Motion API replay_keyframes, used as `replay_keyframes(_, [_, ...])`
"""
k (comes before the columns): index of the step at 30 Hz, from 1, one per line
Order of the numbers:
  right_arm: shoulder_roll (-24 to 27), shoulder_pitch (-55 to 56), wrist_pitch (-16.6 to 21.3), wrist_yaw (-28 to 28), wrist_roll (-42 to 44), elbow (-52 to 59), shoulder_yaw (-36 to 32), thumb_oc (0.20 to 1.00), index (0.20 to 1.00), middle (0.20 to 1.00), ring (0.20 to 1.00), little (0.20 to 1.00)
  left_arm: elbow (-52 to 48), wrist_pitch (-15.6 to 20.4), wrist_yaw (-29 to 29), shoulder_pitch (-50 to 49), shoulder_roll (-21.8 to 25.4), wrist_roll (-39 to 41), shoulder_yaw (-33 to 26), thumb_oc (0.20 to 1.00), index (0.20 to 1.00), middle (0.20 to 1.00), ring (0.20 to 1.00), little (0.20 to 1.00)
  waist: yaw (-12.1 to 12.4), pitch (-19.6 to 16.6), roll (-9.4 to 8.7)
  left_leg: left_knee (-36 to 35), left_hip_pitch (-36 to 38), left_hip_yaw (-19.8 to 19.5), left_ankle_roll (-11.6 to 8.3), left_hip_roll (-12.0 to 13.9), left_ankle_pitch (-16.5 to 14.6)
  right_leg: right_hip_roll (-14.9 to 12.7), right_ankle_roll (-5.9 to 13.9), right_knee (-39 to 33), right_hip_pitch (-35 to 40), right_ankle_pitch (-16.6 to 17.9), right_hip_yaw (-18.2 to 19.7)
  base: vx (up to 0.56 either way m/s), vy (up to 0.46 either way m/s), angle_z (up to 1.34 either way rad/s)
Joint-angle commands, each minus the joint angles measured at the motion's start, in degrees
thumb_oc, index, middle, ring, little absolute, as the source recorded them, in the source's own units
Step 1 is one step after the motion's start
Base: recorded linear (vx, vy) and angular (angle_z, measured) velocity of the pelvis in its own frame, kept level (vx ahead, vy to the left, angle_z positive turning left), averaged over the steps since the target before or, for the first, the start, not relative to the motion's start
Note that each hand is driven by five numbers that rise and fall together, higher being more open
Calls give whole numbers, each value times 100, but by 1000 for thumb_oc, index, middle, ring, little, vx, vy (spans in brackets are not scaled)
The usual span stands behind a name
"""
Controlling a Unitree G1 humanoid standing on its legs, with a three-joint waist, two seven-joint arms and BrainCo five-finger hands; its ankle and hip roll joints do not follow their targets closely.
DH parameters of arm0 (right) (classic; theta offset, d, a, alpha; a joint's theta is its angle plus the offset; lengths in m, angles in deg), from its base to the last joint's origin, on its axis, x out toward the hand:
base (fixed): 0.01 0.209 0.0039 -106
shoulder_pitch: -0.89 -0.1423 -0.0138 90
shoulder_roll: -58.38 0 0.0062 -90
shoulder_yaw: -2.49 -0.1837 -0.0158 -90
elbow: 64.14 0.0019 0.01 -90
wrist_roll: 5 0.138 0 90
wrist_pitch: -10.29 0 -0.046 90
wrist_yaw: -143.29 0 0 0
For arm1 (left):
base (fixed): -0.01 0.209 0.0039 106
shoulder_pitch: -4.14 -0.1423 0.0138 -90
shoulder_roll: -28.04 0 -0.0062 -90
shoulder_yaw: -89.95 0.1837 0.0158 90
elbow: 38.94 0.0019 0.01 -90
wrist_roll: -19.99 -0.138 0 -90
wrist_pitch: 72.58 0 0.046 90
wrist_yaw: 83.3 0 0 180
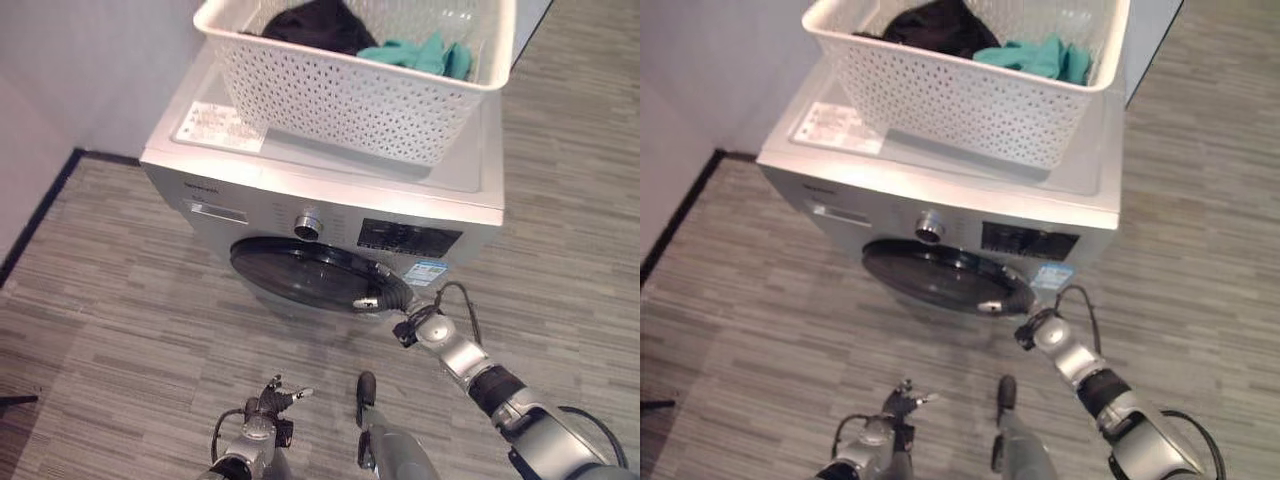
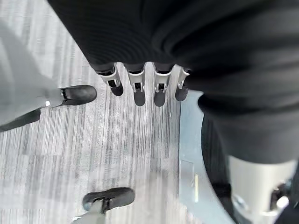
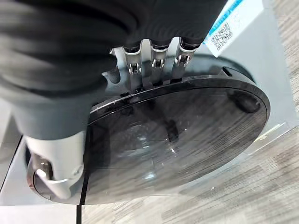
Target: Grab the laundry basket,head to the washer,open it,put in the laundry and shut it.
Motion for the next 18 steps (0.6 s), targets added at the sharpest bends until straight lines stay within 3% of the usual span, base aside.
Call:
replay_keyframes(1, [-2834,-479,92,955,1110,-984,1467,1000,1000,1000,1000,1000,343,130,-223,485,382,227,519,1000,1000,1000,1000,1000,969,301,-464,61,-37,-169,-114,-298,200,-630,403,56,554,-775,-120,3,18,5])
replay_keyframes(9, [-2939,-584,64,912,1590,-1335,1536,1000,1000,1000,1000,1000,341,205,-235,445,417,216,782,1000,1000,1000,1000,1000,1330,379,-421,113,-266,-514,-98,-408,235,-770,443,56,613,-735,-408,1,22,25])
replay_keyframes(12, [-2897,-600,67,904,1586,-1358,1524,1000,1000,1000,1000,1000,317,209,-233,444,422,196,853,1000,1000,1000,1000,1000,1389,400,-452,117,-345,-595,-81,-450,242,-797,462,56,606,-728,-466,-11,28,-37])
replay_keyframes(18, [-2960,-849,35,812,1581,-1512,1493,1000,1000,1000,1000,1000,231,191,-286,664,496,137,1062,1000,1000,1000,1000,1000,1608,451,-580,8,-483,-735,-103,-520,328,-858,500,56,586,-693,-670,-2,24,44])
